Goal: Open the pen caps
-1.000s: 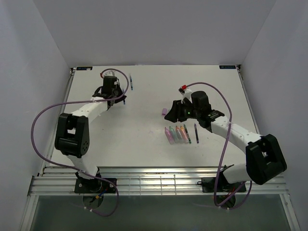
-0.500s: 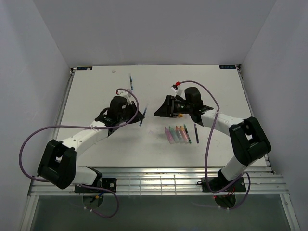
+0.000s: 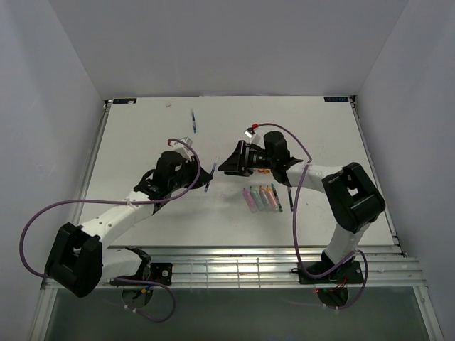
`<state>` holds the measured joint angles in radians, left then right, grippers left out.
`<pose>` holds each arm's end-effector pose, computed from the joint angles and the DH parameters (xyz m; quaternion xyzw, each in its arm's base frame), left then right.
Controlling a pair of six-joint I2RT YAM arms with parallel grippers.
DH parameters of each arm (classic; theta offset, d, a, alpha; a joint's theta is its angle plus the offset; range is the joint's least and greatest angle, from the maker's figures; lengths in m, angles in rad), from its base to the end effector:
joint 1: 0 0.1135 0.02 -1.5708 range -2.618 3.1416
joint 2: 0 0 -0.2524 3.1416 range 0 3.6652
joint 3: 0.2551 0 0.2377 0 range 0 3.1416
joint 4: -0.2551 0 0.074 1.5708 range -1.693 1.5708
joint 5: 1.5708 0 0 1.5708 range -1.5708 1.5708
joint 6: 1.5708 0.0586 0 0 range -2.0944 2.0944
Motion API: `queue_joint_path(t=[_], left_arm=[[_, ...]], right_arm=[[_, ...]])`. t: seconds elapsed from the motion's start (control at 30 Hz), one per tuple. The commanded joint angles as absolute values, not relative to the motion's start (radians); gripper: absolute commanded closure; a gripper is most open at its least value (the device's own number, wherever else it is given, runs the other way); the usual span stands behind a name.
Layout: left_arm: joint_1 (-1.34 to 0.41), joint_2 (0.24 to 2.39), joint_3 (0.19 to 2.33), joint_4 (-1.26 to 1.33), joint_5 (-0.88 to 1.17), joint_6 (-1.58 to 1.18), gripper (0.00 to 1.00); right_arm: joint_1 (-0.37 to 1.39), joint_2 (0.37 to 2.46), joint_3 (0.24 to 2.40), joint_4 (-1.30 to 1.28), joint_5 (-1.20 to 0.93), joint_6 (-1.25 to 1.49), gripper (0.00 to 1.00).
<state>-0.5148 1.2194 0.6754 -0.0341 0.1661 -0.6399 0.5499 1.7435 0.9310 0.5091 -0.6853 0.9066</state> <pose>0.2314 -0.1420 0.2107 -0.0153 0.8771 -0.3201 0.3578 0.3038 0.2297 0.2007 -0.0611 0.7823 0.5733 0.2360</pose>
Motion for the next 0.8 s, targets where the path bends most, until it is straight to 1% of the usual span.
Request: queue_joint_path(t=[0.0, 0.4, 0.77], left_arm=[[-0.522, 1.178, 0.652, -0.008, 0.179, -0.632, 1.0], [-0.525, 1.129, 0.607, -0.009, 0.202, -0.657, 1.0], [-0.529, 1.098, 0.588, -0.008, 0.213, -0.664, 1.0]], right_arm=[[0.569, 1.772, 0.98, 0.595, -0.683, 0.948, 0.39], [0.574, 1.855, 1.037, 0.611, -0.67, 0.968, 0.45], [0.586, 1.879, 1.043, 0.618, -0.657, 0.976, 0.51]])
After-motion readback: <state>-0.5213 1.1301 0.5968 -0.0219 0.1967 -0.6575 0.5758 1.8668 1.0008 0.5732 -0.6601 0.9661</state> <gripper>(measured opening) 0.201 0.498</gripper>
